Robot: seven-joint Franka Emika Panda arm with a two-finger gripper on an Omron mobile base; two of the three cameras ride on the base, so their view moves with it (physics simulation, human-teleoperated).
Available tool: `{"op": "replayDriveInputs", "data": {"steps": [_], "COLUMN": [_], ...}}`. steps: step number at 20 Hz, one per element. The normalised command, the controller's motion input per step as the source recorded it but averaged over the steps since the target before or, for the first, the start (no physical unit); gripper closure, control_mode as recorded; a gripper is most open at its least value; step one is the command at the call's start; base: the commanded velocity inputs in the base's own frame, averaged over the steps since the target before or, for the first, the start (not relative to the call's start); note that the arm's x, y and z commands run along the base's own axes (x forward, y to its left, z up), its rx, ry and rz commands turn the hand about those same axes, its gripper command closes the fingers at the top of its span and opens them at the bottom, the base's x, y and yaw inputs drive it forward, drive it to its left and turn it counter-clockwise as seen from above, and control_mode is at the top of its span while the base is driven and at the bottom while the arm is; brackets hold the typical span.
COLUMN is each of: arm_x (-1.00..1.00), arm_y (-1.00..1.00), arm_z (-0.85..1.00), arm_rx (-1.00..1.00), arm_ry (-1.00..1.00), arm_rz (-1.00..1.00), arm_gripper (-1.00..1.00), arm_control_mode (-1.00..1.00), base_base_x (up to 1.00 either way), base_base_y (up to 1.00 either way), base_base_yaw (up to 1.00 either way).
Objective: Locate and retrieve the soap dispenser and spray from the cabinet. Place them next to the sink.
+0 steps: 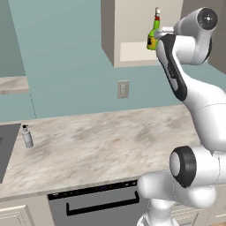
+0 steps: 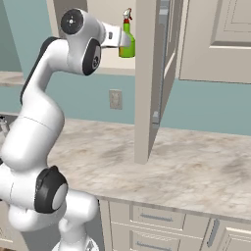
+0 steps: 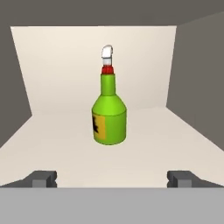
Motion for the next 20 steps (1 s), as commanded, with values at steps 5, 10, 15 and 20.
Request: {"op": "replayDriveInputs", "data": {"steps": [5,10,15,20], "arm_x": [0.32,0.24,0.33,0.48], "arm_y": [0.01,0.00,0.00,-0.03], "arm_z": [0.15,0.05,0.00,0.06], "arm_rx": [-0.07,-0.06,-0.01,0.00], "arm_ry": [-0.05,-0.05,0.00,0.03], "arm_rz": [0.00,0.00,0.02,0.00], "arm_gripper": [-1.00,-1.00,-1.00,-1.00], "arm_control_mode": [-1.00,-1.00,-1.00,-1.00], "base_base_x": [0.00,0.00,0.00,0.00], "base_base_y": [0.00,0.00,0.00,0.00], "base_base_yaw": [0.00,0.00,0.00,0.00]}}
